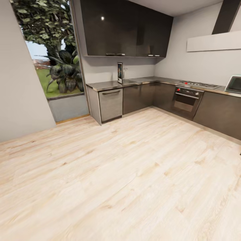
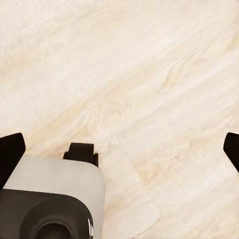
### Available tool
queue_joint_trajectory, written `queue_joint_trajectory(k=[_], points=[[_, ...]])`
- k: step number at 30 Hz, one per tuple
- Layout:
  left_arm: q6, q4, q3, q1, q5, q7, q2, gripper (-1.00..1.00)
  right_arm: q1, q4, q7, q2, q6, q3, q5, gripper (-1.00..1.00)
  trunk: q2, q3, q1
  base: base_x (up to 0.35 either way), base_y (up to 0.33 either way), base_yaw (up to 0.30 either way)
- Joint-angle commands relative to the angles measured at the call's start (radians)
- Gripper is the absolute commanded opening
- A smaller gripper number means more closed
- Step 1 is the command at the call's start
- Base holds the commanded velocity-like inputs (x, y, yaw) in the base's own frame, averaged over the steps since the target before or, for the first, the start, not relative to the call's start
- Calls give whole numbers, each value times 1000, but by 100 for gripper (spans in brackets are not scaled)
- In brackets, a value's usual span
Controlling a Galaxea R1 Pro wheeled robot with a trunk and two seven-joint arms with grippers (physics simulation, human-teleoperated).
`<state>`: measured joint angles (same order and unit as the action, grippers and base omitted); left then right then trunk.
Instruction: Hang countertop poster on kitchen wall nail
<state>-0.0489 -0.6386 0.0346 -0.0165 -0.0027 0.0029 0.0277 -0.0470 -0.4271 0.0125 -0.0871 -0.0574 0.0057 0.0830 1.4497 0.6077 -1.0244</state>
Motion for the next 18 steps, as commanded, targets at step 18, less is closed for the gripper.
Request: queue_joint_trajectory(k=[18], points=[[-2,-1,1,0,0,0,0,100,-1,1,1,0,-2,0,9,100,0,1,-1,337,0,0]])
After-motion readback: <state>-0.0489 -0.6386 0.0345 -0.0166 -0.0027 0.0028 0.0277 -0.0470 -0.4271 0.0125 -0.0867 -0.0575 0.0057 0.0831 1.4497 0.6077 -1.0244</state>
